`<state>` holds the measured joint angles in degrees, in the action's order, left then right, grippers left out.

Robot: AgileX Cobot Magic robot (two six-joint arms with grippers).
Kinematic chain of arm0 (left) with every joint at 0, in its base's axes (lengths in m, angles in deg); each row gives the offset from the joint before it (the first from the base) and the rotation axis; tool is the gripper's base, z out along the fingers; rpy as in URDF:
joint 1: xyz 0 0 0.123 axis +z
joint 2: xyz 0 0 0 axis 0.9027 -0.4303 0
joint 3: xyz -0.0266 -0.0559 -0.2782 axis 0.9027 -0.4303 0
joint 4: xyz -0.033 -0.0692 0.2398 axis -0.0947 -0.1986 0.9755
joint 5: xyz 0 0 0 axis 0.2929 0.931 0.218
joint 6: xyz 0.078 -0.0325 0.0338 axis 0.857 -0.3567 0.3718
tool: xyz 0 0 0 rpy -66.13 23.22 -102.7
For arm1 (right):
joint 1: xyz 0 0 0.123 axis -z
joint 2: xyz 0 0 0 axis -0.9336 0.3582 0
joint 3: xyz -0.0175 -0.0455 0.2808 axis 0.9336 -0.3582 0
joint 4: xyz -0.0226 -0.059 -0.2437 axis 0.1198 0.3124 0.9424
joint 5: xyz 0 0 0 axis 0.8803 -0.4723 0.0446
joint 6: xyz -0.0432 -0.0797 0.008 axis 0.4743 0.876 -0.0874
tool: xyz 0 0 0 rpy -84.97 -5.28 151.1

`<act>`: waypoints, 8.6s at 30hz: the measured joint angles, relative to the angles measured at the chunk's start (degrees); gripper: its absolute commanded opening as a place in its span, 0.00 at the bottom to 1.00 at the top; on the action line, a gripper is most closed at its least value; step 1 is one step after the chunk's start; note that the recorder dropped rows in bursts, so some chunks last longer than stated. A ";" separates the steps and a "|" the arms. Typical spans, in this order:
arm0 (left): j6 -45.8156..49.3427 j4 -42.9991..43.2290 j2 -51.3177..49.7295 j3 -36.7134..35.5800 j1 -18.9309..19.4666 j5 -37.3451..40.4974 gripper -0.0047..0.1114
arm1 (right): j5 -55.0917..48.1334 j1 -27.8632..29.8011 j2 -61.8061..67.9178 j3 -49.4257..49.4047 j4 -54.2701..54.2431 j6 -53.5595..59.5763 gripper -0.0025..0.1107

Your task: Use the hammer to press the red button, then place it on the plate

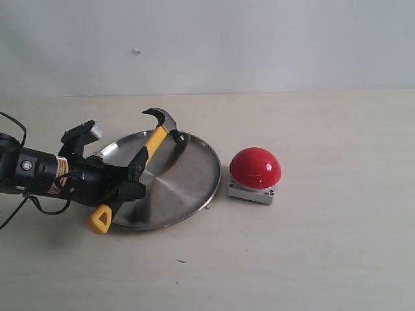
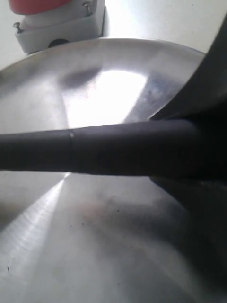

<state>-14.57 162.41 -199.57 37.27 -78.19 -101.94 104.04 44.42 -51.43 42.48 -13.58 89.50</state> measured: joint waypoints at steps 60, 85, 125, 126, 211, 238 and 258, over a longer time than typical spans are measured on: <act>0.45 4.39 16.59 -4.00 0.27 6.55 0.09 | -0.10 0.00 0.00 0.00 0.00 0.00 0.02; 59.49 -54.24 62.34 -35.14 3.99 6.32 0.04 | -0.10 0.00 0.00 0.00 0.00 0.00 0.02; 75.05 -73.91 111.08 -49.56 12.99 33.38 0.04 | -0.10 0.00 0.00 0.00 0.00 0.00 0.02; 75.05 -73.77 111.85 -49.56 12.99 34.70 0.04 | -0.10 0.00 0.00 0.00 0.00 0.00 0.02; 76.77 -70.81 113.93 -49.69 12.99 44.96 0.04 | -45.29 28.32 -20.54 0.00 3.24 11.05 0.02; 76.77 -70.81 113.93 -49.69 12.99 44.96 0.04 | -45.29 28.32 -20.54 0.00 3.24 11.05 0.02; 76.77 -70.81 113.93 -49.69 12.99 44.96 0.04 | -45.29 28.32 -20.54 0.00 3.24 11.05 0.02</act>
<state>62.20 91.60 -85.63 -12.42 -65.20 -56.97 58.75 72.73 -71.98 42.48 -10.33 100.56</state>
